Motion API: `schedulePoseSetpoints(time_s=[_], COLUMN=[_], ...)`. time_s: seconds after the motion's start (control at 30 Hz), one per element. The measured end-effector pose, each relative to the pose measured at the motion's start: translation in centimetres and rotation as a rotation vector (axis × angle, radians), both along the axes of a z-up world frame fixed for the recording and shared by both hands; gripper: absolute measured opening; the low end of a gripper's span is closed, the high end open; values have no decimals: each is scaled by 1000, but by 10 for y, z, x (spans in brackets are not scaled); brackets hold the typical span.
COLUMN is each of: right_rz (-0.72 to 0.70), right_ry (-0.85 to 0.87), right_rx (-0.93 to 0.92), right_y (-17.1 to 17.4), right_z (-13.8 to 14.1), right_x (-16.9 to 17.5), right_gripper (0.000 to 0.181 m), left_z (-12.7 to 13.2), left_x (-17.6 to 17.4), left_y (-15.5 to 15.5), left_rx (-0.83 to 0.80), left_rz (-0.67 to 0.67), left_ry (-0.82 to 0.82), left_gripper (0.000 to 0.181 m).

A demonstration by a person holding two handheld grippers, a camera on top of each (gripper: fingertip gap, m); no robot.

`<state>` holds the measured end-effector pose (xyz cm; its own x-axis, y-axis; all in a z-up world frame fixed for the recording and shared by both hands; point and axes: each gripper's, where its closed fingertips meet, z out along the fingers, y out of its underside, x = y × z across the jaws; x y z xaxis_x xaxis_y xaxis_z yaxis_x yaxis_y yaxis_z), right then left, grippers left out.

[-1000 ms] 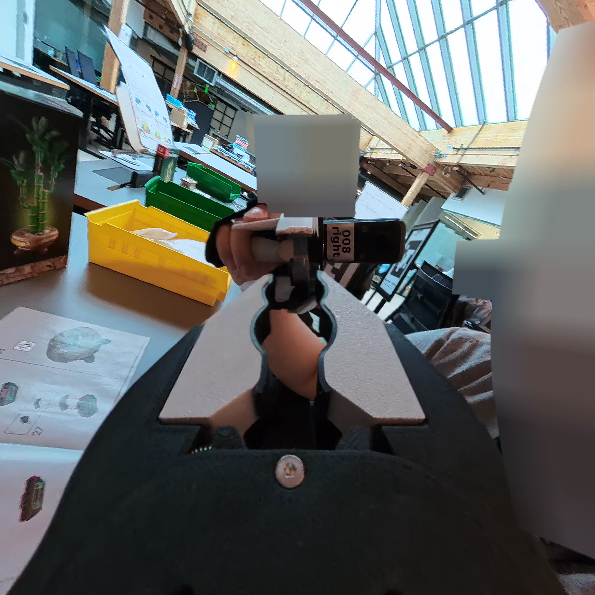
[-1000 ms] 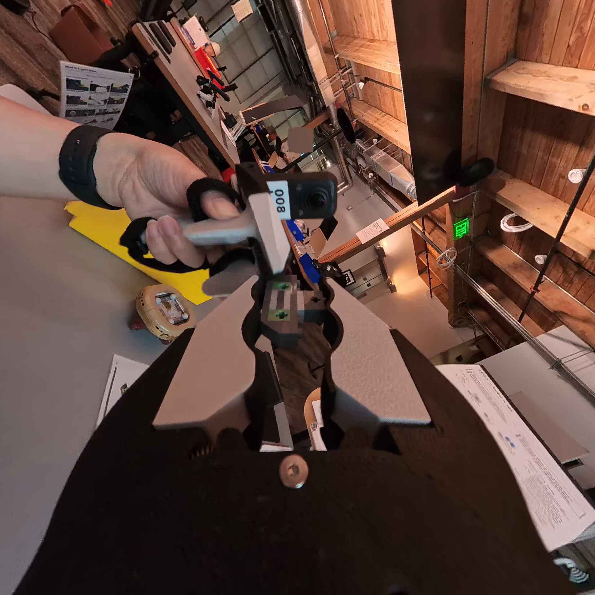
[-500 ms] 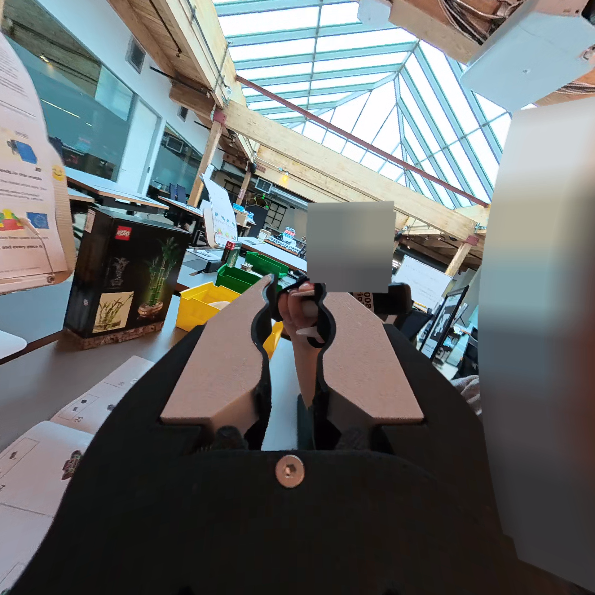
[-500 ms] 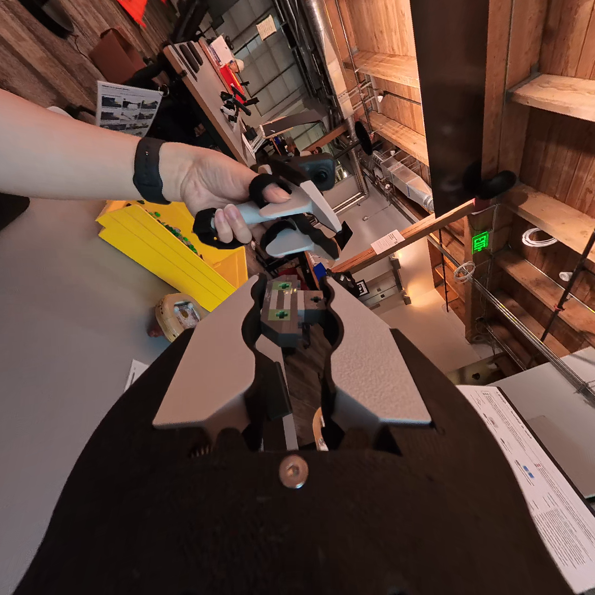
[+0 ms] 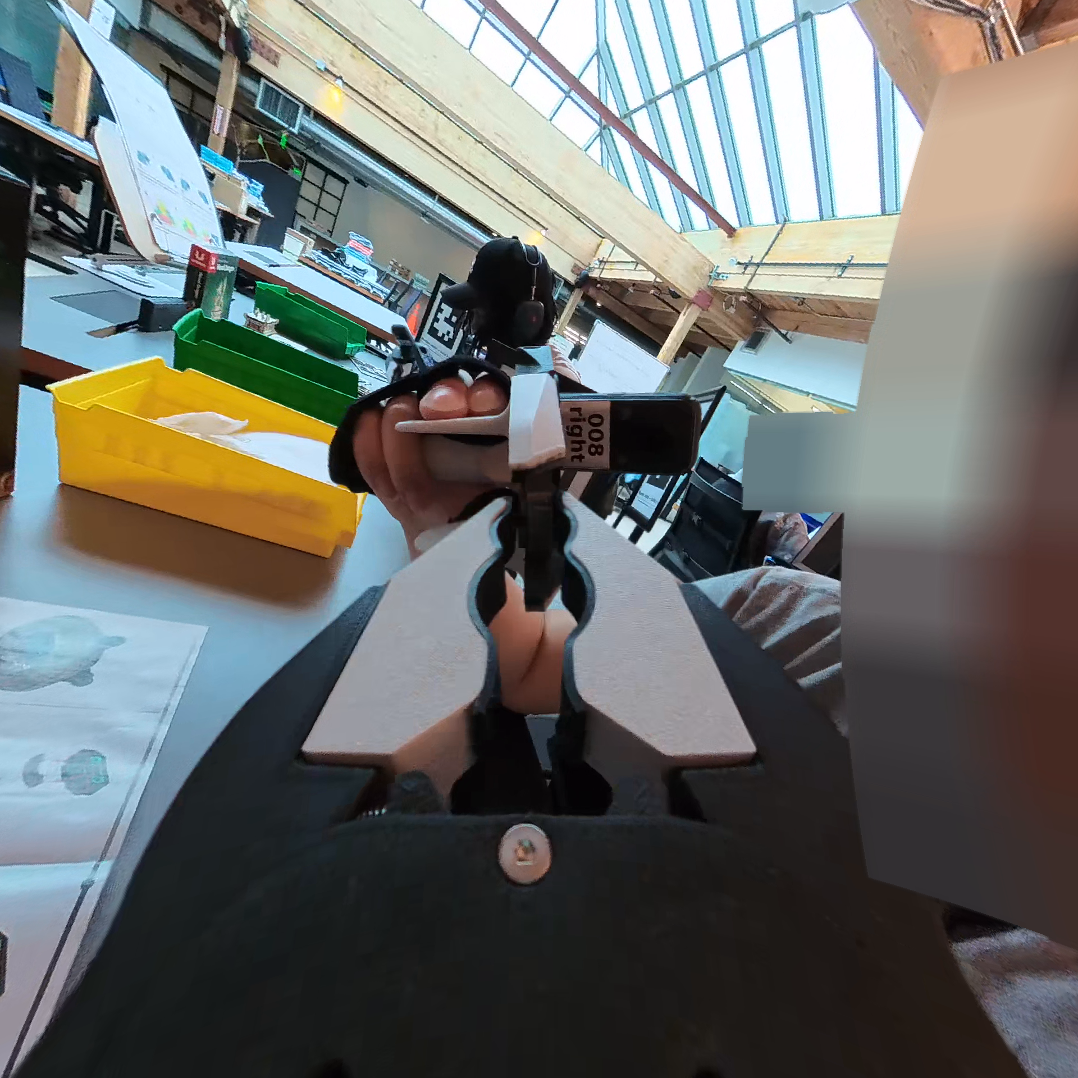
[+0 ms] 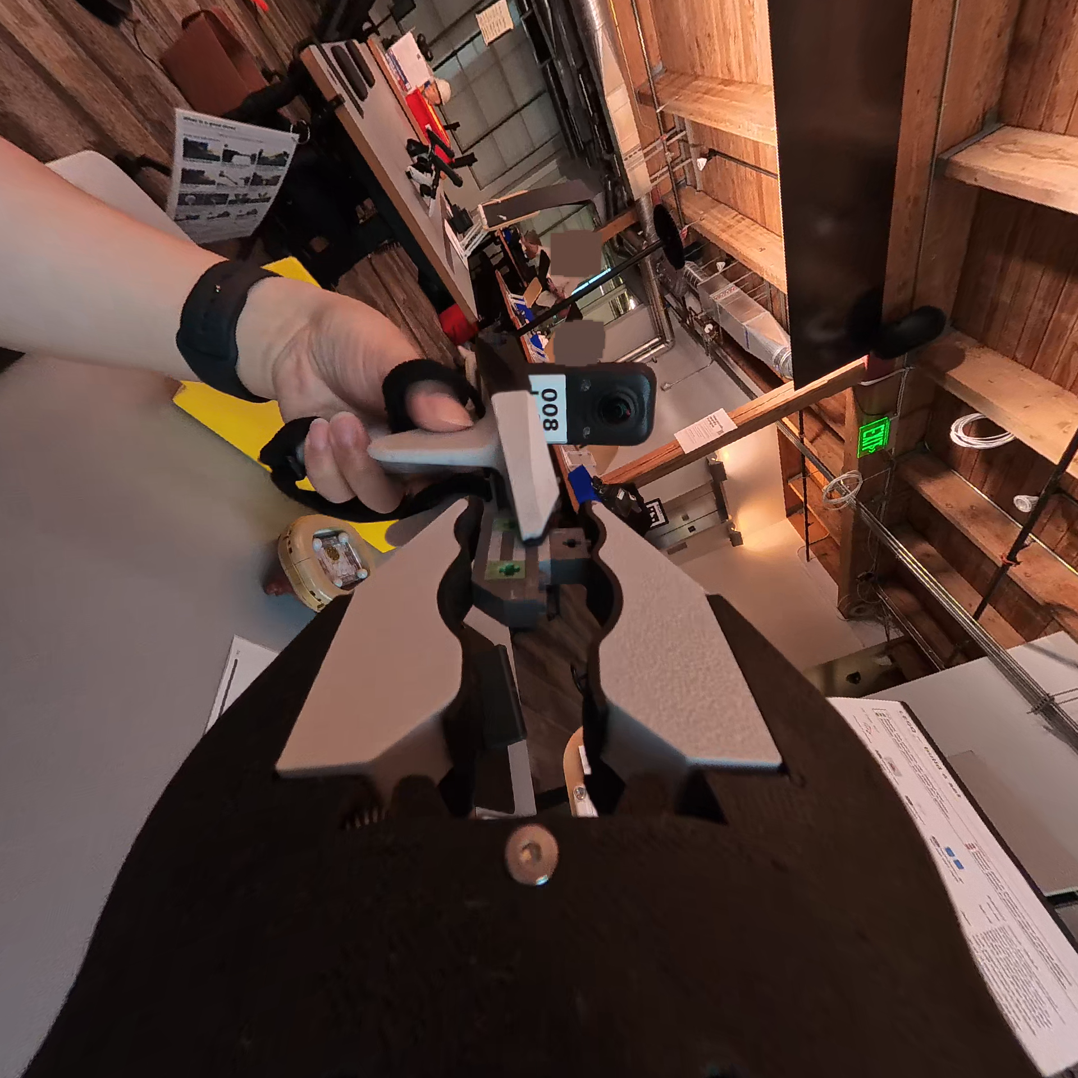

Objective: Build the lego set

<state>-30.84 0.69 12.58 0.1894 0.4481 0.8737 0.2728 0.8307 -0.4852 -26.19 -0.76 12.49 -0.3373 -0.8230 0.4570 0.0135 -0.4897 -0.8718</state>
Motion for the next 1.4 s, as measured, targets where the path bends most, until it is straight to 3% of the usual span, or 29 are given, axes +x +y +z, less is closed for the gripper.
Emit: schedulePoseSetpoints(time_s=[0.17, 0.3, 0.73, 0.8, 0.97, 1.03, 1.13, 1.3, 1.4], right_rz=[-52, -101, -155, -216, -465, -541, -570, -746, -769], right_ry=[6, -59, -77, -70, -140, -201, -266, -343, -345], right_rx=[-21, 7, -56, -52, 1, 48, 30, 103, 133], right_y=[13, 21, 30, 36, 51, 52, 51, 71, 75], right_z=[-2, -17, -17, -11, -2, -6, -21, -32, -33], right_x=[-6, -13, -7, 2, 31, 31, 17, 19, 18], right_gripper=[72, 68, 67, 67, 51, 48, 49, 48, 37], left_z=[-10, -14, -17, -20, -29, -30, -24, -29, -32], left_x=[6, 12, 17, 12, -15, -21, -20, -12, -10], left_y=[3, 4, 13, 22, 73, 80, 80, 77, 78], left_rx=[49, 63, 17, 29, 206, 251, 226, 202, 200], left_rz=[41, 64, 112, 162, 519, 590, 603, 590, 595], left_ry=[59, 74, 85, 117, 255, 287, 248, 259, 271], left_gripper=[9, 9, 9, 10, 9, 8, 9, 9, 8])
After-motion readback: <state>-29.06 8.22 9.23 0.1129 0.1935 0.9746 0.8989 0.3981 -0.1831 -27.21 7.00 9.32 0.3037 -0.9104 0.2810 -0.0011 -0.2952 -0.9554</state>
